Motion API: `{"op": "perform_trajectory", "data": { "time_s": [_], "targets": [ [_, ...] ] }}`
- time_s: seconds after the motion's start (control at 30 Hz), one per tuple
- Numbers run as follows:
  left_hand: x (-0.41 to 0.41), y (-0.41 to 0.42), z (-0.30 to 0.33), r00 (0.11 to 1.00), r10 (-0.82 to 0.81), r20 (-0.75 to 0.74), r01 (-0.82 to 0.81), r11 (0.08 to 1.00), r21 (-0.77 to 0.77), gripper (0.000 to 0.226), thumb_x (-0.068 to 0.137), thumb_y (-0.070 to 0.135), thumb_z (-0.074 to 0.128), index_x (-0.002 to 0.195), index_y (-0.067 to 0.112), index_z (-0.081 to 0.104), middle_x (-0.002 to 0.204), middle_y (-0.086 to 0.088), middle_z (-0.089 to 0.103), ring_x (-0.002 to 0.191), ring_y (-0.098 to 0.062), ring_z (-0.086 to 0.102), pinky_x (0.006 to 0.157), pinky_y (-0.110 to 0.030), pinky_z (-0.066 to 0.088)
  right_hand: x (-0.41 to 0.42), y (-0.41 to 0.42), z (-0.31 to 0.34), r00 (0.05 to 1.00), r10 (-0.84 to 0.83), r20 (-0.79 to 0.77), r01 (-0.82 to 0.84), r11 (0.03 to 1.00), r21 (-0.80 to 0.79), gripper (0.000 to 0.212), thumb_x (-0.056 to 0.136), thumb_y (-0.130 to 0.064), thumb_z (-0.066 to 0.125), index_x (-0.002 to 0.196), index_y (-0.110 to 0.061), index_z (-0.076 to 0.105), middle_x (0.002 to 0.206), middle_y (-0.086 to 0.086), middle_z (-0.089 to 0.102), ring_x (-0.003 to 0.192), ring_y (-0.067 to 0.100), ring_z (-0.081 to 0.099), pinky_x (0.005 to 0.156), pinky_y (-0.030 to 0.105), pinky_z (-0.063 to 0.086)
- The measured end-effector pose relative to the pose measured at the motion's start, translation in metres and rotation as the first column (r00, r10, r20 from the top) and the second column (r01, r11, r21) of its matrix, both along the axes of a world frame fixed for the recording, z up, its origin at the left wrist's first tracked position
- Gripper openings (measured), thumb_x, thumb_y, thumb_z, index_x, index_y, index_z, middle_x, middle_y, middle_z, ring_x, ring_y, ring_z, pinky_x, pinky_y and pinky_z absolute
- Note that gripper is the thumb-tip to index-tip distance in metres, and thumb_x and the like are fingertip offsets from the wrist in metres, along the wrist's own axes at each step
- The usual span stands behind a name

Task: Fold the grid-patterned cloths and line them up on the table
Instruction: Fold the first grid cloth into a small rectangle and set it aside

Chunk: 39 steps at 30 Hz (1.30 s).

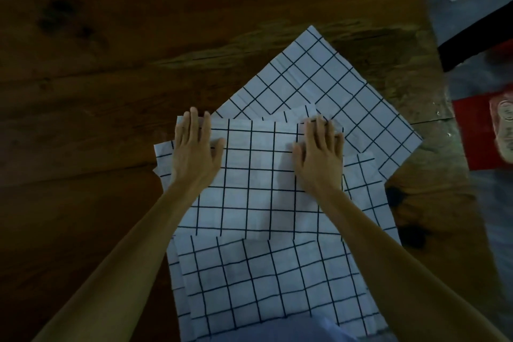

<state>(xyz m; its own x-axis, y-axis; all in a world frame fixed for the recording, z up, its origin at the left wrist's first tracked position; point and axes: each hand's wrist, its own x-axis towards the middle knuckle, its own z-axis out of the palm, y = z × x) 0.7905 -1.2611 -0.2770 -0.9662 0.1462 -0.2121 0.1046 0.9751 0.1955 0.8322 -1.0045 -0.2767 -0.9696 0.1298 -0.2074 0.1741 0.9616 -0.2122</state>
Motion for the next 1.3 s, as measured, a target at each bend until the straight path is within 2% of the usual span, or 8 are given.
{"op": "perform_trajectory", "data": {
  "time_s": [0.1,0.2,0.37,0.57,0.73,0.83,1.1,1.3],
  "targets": [
    [0.005,0.039,-0.001,0.99,-0.138,-0.017,0.139,0.988,0.062,0.059,0.097,0.036,0.025,0.148,0.009,0.013,0.156,-0.017,0.013,0.145,-0.028,0.009,0.117,-0.039,0.003,-0.01,-0.044,0.003,0.989,0.144,-0.042,-0.145,0.989,-0.042,0.057,0.099,-0.037,0.02,0.152,-0.017,0.012,0.16,0.012,0.007,0.147,0.03,0.0,0.118,0.05,-0.004],
    [0.01,0.064,-0.011,0.958,-0.283,0.04,0.281,0.958,0.061,0.074,0.09,0.046,0.035,0.146,0.015,0.0,0.156,-0.012,0.008,0.144,-0.024,0.005,0.117,-0.04,0.003,-0.016,-0.083,-0.002,0.973,0.229,-0.008,-0.226,0.951,-0.209,0.059,0.099,-0.035,0.021,0.151,-0.015,0.002,0.16,0.009,0.003,0.147,0.023,-0.004,0.121,0.047,0.001],
    [0.001,0.012,-0.011,0.986,-0.163,0.039,0.165,0.985,-0.053,0.075,0.095,0.061,0.02,0.149,0.018,-0.007,0.155,-0.003,-0.015,0.143,-0.017,-0.014,0.115,-0.035,-0.005,-0.001,-0.026,-0.009,0.992,0.129,0.009,-0.129,0.991,-0.04,0.064,0.099,-0.052,0.018,0.153,-0.017,0.013,0.161,0.006,0.006,0.148,0.023,-0.003,0.121,0.044,0.004],
    [-0.001,-0.011,0.003,0.995,-0.094,0.038,0.098,0.989,-0.114,0.078,0.092,0.062,0.014,0.15,0.01,0.005,0.157,-0.016,0.001,0.145,-0.028,-0.003,0.117,-0.042,0.0,0.01,0.003,-0.001,0.998,-0.067,0.006,0.067,0.998,-0.003,0.067,0.097,-0.052,0.02,0.153,-0.016,0.012,0.161,0.007,0.007,0.148,0.027,-0.003,0.119,0.044,-0.005],
    [0.008,0.053,0.004,0.959,-0.282,0.038,0.28,0.959,0.05,0.067,0.094,0.047,0.022,0.15,0.014,0.003,0.158,-0.013,0.002,0.145,-0.024,-0.006,0.117,-0.042,-0.006,-0.005,-0.055,-0.001,0.988,0.147,-0.046,-0.151,0.981,-0.118,0.061,0.1,-0.041,0.021,0.151,-0.01,0.009,0.159,0.012,0.008,0.147,0.023,-0.004,0.119,0.04,-0.009],
    [0.007,0.05,-0.008,0.953,-0.299,0.04,0.299,0.954,0.0,0.062,0.096,0.043,0.014,0.149,0.014,0.002,0.158,-0.011,0.004,0.145,-0.022,-0.004,0.117,-0.039,-0.003,-0.01,-0.06,-0.008,0.972,0.233,-0.034,-0.236,0.957,-0.168,0.059,0.101,-0.041,0.016,0.151,-0.011,0.01,0.16,0.011,0.009,0.148,0.022,-0.003,0.121,0.04,-0.001],
    [-0.003,-0.019,-0.002,0.966,-0.23,0.116,0.237,0.97,-0.049,0.066,0.096,0.052,0.01,0.15,0.016,-0.005,0.158,-0.009,-0.008,0.144,-0.022,-0.011,0.116,-0.043,-0.004,0.012,0.014,-0.009,0.998,0.066,-0.012,-0.066,0.997,-0.043,0.061,0.1,-0.043,0.026,0.152,-0.015,0.011,0.16,0.009,0.011,0.148,0.024,0.0,0.121,0.042,0.0],
    [-0.003,0.034,0.014,0.962,-0.268,-0.051,0.266,0.962,-0.055,0.054,0.098,0.035,0.03,0.145,0.008,0.028,0.15,-0.018,0.029,0.14,-0.032,0.023,0.113,-0.051,0.013,-0.008,-0.012,0.01,0.981,0.16,-0.11,-0.173,0.978,-0.12,0.055,0.101,-0.036,0.026,0.15,-0.01,0.022,0.158,0.012,0.018,0.147,0.025,0.005,0.12,0.043,0.0]
  ]
}}
